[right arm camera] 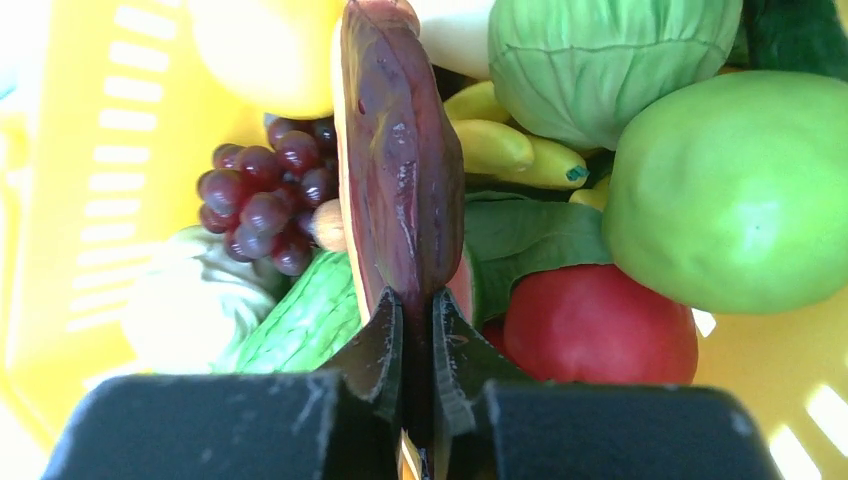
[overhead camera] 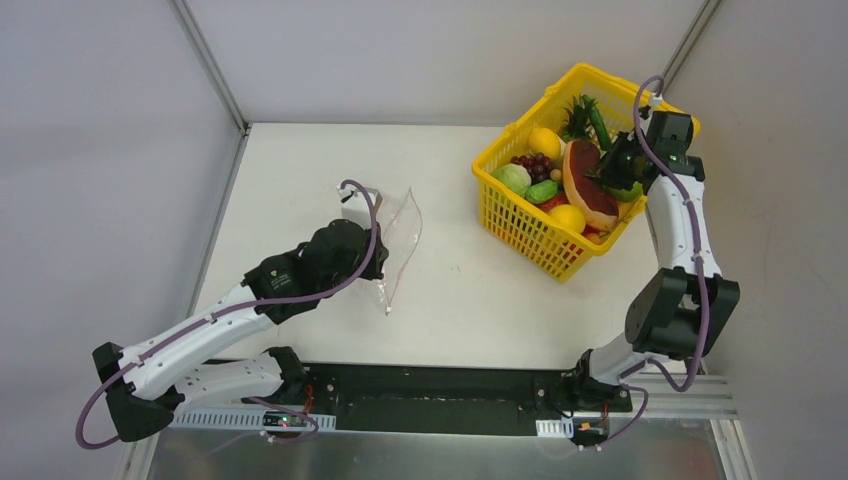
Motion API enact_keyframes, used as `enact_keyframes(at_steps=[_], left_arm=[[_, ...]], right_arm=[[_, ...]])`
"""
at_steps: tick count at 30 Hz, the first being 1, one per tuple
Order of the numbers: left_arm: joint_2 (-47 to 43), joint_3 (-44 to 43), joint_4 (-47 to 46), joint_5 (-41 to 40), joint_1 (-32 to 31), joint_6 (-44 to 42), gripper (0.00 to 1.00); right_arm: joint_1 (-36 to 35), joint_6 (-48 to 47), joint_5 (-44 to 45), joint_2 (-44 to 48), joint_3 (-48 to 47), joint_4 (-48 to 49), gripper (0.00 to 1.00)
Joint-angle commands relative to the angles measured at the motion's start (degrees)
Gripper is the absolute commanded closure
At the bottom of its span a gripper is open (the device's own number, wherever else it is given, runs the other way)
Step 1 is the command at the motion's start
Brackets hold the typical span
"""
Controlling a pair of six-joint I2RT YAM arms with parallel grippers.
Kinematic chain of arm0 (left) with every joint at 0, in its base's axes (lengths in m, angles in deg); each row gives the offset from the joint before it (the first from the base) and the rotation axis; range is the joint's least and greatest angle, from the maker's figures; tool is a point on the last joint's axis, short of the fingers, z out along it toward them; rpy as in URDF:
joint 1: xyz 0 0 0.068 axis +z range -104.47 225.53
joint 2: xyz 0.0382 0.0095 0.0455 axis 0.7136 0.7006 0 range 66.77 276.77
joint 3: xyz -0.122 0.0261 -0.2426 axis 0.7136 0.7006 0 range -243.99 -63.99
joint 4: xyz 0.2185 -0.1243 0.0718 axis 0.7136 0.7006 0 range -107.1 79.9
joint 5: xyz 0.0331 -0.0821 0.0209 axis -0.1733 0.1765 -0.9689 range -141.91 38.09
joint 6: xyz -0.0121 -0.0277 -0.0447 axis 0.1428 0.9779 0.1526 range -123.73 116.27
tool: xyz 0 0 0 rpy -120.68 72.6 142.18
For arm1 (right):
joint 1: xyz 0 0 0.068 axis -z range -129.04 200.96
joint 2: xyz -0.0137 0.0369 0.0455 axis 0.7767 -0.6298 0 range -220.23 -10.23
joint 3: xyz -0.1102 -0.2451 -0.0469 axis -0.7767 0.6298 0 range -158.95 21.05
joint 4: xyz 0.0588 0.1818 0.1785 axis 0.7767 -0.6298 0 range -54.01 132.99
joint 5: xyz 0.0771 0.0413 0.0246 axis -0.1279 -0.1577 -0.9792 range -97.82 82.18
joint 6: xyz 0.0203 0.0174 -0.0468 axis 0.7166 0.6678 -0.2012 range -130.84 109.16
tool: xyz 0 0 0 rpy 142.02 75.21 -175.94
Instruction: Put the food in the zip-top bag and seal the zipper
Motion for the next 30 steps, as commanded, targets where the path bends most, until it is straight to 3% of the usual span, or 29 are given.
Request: enact_keyframes(at_steps=[1, 9, 12, 17, 21, 24, 30], left_arm=[[-0.9, 0.0, -0.2, 0.4, -0.6, -0.5, 1.0], [-2.7, 1.1, 0.8, -1.0, -0.7, 0.1, 1.0], [-2.8, 0.9, 1.5, -1.7, -0.7, 0.1, 1.0], [-2.6, 1.0, 1.8, -2.5, -0.6, 0.3, 1.0], [-2.1, 0.9, 1.5, -2.3, -0.6, 0.5, 1.0], [-1.3, 0.5, 1.4, -2.3, -0.6, 0.5, 1.0], [0.1, 0.1, 0.6, -1.8, -0.6, 0.7, 1.0]], right_arm=[[-0.3, 3.3, -0.9, 8.2, 2.7, 5.8, 1.0], [-0.3, 11.4, -3.9, 19.0, 9.6, 20.3, 1.0], [-0.3, 15.3, -8.4, 21.6, 11.0, 25.4, 1.0], [-0.5, 19.2, -16.5, 23.3, 8.4, 22.7, 1.0], [-2.0, 24.7, -27.2, 28.4, 13.9, 27.3, 1.0], [-6.2, 29.3, -32.1, 32.9, 19.6, 32.7, 1.0], [-22.3, 28.7, -28.5, 38.7, 25.6, 29.3, 1.0]])
